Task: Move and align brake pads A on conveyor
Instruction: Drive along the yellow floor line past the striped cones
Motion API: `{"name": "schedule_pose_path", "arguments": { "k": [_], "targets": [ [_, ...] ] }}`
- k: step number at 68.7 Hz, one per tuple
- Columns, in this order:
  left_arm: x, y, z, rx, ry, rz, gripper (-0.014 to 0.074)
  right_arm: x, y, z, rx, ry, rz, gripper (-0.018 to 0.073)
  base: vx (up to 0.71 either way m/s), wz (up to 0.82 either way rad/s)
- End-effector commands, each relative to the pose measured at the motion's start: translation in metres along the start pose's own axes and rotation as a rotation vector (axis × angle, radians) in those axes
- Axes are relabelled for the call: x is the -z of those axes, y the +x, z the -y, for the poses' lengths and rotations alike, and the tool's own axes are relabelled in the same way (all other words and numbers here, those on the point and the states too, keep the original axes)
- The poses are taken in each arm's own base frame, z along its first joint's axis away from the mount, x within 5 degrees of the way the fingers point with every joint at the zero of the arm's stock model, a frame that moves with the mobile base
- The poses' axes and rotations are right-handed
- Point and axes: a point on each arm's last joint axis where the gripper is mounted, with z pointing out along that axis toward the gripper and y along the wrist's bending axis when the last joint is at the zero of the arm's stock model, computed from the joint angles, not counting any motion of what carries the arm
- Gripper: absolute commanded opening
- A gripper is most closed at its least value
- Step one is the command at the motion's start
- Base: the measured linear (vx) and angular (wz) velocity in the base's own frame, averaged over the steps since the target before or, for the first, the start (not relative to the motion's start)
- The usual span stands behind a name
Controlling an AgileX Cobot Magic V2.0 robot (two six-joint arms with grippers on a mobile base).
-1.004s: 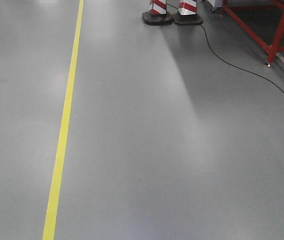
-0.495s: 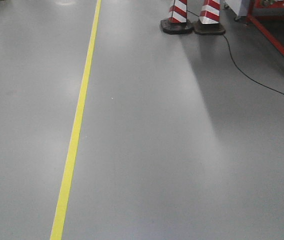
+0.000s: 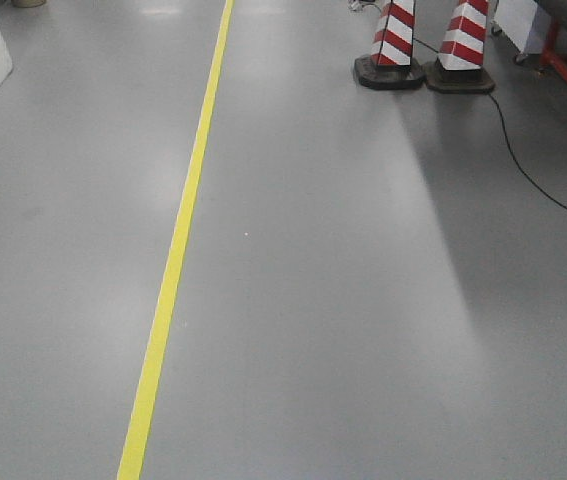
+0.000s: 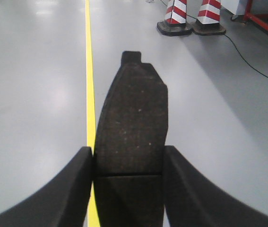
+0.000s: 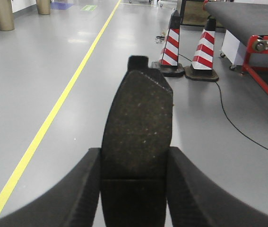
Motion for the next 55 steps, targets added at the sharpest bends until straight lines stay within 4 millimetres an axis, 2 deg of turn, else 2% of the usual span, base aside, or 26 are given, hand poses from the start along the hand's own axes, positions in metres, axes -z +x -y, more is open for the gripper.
{"name": "schedule_pose_path", "arguments": {
  "k": [1,55],
  "targets": [
    [0.0032,-0.0166,-0.0011,0.021,-0.012,0.116,0.0109,0.0036,-0.0188,0.0008,0.019,0.002,0.124,0.0004,0.55,0.06],
    [0.0032,-0.0166,-0.0011,0.021,-0.012,0.116,0.0109,0.0036,-0.0188,0.0008,0.019,0.002,0.124,0.0004,0.56,0.04]
  ]
}}
